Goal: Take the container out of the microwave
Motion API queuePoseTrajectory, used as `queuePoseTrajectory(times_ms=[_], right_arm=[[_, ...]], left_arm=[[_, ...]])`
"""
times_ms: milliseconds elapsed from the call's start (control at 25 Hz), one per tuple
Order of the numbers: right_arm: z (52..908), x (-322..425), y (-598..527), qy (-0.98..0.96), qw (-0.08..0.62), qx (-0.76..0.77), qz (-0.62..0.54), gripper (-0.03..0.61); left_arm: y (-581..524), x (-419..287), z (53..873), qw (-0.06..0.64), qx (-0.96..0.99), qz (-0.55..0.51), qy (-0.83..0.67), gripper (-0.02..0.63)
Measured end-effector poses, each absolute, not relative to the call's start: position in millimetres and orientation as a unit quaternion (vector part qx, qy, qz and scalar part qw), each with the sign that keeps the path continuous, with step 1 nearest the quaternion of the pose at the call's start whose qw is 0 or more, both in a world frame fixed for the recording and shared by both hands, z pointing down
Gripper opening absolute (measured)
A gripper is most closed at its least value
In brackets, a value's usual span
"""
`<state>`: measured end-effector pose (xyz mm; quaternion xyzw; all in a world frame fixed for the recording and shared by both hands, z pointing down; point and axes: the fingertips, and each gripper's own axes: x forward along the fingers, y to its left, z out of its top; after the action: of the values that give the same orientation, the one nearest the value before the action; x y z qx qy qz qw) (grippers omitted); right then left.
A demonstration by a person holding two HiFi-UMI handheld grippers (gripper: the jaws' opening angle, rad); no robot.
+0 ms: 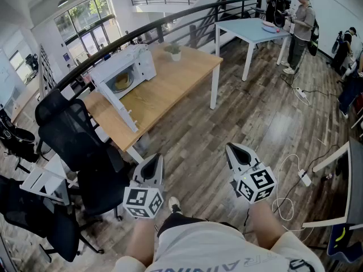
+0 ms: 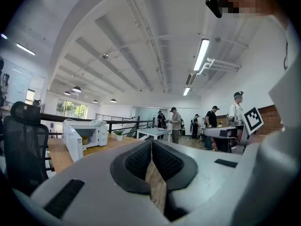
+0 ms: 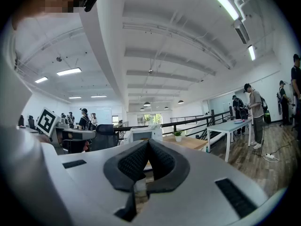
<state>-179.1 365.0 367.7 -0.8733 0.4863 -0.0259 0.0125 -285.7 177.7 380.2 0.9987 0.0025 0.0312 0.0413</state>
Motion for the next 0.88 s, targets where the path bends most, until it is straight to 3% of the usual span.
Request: queuePoseTrajectory(times_ms=[880], right_arm=[[367.9, -172.1, 379.5, 0.502, 0.028, -0.864, -0.021, 0.021]], left_arm=[[200.3, -271.1, 381.1, 0.048, 0.998, 0.033, 0.007, 0.035]])
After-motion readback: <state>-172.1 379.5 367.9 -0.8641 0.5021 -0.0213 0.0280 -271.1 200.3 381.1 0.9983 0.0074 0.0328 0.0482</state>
